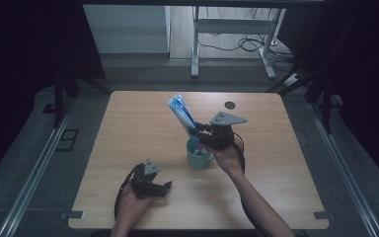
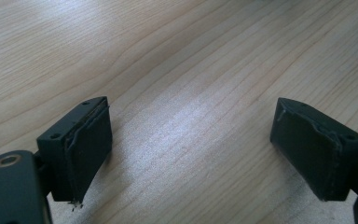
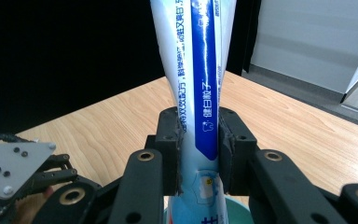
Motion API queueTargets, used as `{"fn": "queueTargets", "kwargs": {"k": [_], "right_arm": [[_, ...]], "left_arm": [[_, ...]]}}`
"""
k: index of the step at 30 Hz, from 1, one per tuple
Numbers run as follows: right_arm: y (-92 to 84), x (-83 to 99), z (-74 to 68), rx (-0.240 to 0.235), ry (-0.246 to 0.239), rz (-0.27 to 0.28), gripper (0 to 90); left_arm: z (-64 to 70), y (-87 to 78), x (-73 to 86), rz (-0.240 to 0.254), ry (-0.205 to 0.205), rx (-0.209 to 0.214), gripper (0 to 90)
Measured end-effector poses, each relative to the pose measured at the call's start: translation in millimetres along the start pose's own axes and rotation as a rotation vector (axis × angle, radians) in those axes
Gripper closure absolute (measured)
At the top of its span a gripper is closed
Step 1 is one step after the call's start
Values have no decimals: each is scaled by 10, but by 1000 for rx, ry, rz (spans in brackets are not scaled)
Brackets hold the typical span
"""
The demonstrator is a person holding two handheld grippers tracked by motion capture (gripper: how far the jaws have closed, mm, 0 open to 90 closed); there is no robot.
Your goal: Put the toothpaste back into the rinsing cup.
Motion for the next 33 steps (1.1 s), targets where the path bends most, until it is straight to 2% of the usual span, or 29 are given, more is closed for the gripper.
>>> {"fn": "queueTargets", "kwargs": {"k": [17, 26, 33], "right_arm": [[153, 263, -48, 9, -4, -30, 717], [155, 393, -22, 15, 13, -39, 712], [116, 422, 10, 16, 28, -26, 707]], "left_arm": [[-1, -1, 1, -1, 4, 1, 127], [1, 0, 0, 1, 1, 1, 127], [0, 0, 0, 0, 2, 1, 127]]}}
Point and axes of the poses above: each handheld gripper's, and its own axes: y roughly forward along the jaws, x roughly out of its underside, z roughly to its right, the point moved 7 cm from there along y, roughly forward along the jaws, and after that the axes turned 3 degrees about x, right-handed, at the moved point
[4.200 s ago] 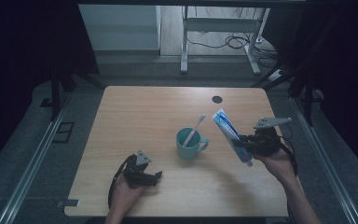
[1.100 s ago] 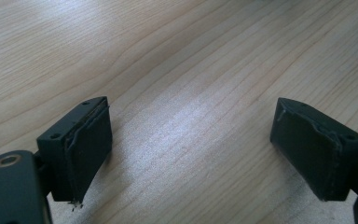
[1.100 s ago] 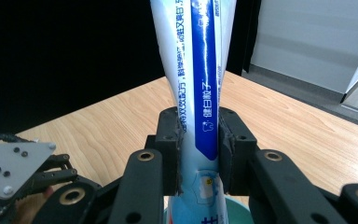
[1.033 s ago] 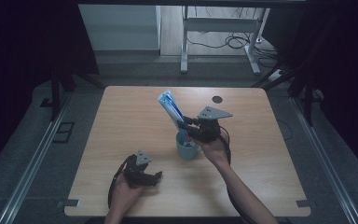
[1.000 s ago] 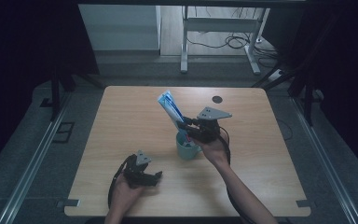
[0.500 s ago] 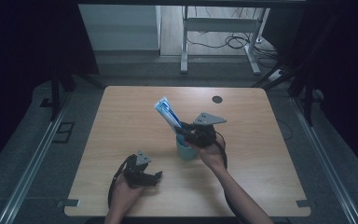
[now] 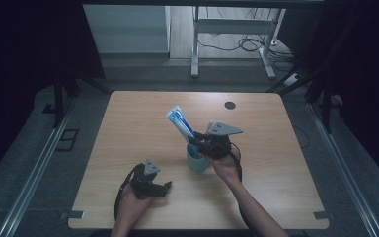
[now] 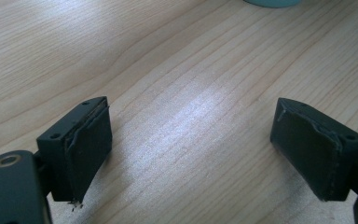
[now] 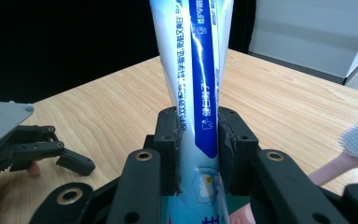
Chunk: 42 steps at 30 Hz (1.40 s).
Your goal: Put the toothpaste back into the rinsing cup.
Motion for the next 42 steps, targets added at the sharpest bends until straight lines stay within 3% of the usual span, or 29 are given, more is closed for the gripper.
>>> {"fn": "queueTargets", "kwargs": {"k": [14, 27, 42], "right_arm": [[-55, 102, 36, -12, 15, 3, 693], [-92, 261, 48, -6, -2, -67, 671], [-127, 237, 53, -10, 13, -60, 658]], "left_arm": [[0, 0, 0, 0, 0, 0, 127], [0, 0, 0, 0, 0, 0, 127], [0, 0, 0, 0, 0, 0, 127]]}}
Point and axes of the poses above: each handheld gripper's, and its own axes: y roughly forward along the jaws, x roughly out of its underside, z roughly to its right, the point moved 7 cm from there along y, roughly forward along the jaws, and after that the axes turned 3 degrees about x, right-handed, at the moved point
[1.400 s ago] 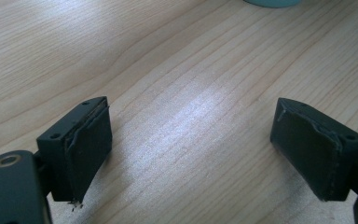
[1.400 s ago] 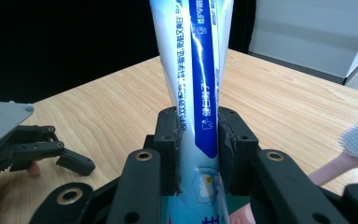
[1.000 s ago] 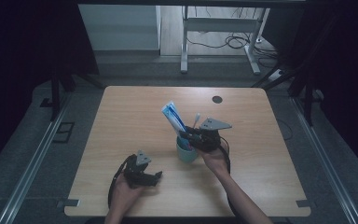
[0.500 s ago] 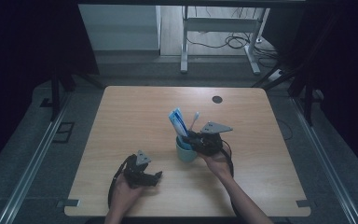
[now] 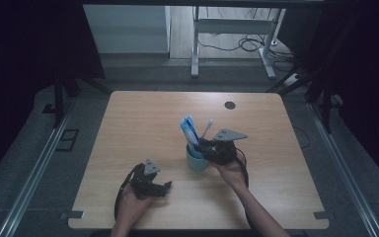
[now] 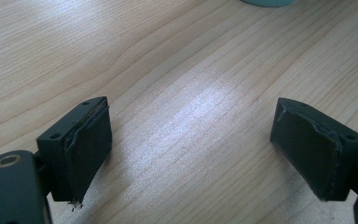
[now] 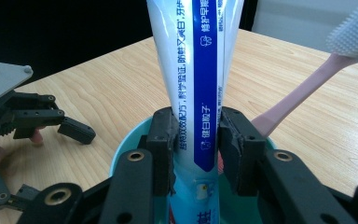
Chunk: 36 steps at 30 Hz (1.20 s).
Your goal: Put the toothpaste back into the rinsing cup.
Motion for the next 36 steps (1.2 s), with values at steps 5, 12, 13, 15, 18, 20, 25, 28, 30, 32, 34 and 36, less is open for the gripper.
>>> {"fn": "queueTargets", "kwargs": {"k": [5, 12, 13, 15, 18, 20, 25, 28, 30, 32, 34, 36], "right_arm": [[-28, -46, -10, -7, -5, 13, 635], [-92, -128, -3, -16, -17, 16, 552], [-99, -125, 1, -17, -16, 16, 539], [-110, -119, 7, -12, -23, 14, 522], [-127, -118, 8, -15, -32, 13, 482], [-149, -127, 8, -12, -50, 11, 454], [-212, -162, -14, -15, -85, 1, 390], [-249, -172, -20, -22, -96, -8, 361], [-273, -173, -19, -26, -98, -12, 347], [-293, -169, -15, -30, -95, -14, 339], [-308, -164, -12, -32, -95, -14, 332], [-329, -152, -9, -30, -99, -19, 328]], "left_arm": [[0, 0, 0, 0, 0, 0, 127], [1, 1, -1, 2, -2, -1, 127], [1, 1, -1, 2, -3, -1, 127], [1, 2, -1, 2, -3, -1, 127], [1, 2, -1, 2, -3, -1, 127], [1, 2, -1, 2, -3, -1, 127], [5, 5, -4, 7, -8, -1, 127], [5, 5, -4, 7, -8, -1, 127], [5, 5, -4, 7, -8, -1, 127], [5, 5, -4, 7, -8, -1, 127], [5, 5, -4, 7, -8, -1, 126], [5, 5, -4, 7, -8, 0, 127]]}}
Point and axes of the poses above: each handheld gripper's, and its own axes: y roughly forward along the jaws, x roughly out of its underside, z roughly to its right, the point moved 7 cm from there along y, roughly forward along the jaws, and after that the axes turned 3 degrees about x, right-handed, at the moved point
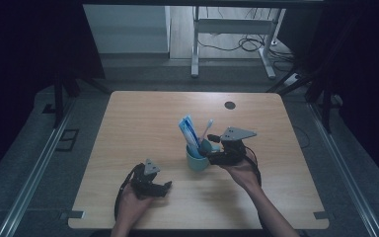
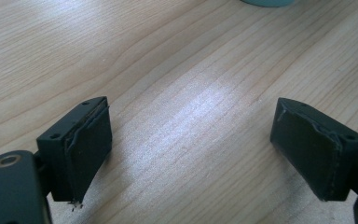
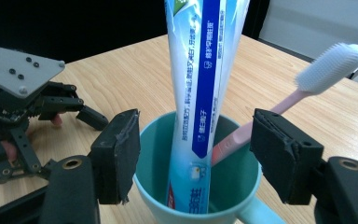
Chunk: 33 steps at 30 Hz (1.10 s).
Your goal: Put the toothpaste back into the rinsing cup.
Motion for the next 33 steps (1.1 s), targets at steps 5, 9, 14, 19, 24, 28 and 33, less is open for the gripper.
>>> {"fn": "queueTargets", "kwargs": {"k": [5, 9, 14, 19, 24, 28, 33], "right_arm": [[-49, 61, 6, 12, -21, -15, 318], [-112, 84, 21, 14, -13, -8, 314], [-196, 101, 56, 17, 1, -3, 303], [-273, 151, 116, 22, 20, -1, 296], [-324, 210, 165, 31, 35, -3, 293], [-370, 218, 189, 36, 41, 5, 292], [-420, 223, 211, 43, 38, 7, 291]], "left_arm": [[0, 0, 0, 0, 0, 0, 127], [0, 0, 0, 0, 0, 0, 127], [0, 0, 0, 0, 0, 0, 127], [0, 0, 0, 0, 0, 0, 127], [4, 4, -3, 6, -5, -1, 127], [1, 2, -1, 3, -2, -2, 127], [-1, 0, 0, 0, 0, -1, 127]]}}
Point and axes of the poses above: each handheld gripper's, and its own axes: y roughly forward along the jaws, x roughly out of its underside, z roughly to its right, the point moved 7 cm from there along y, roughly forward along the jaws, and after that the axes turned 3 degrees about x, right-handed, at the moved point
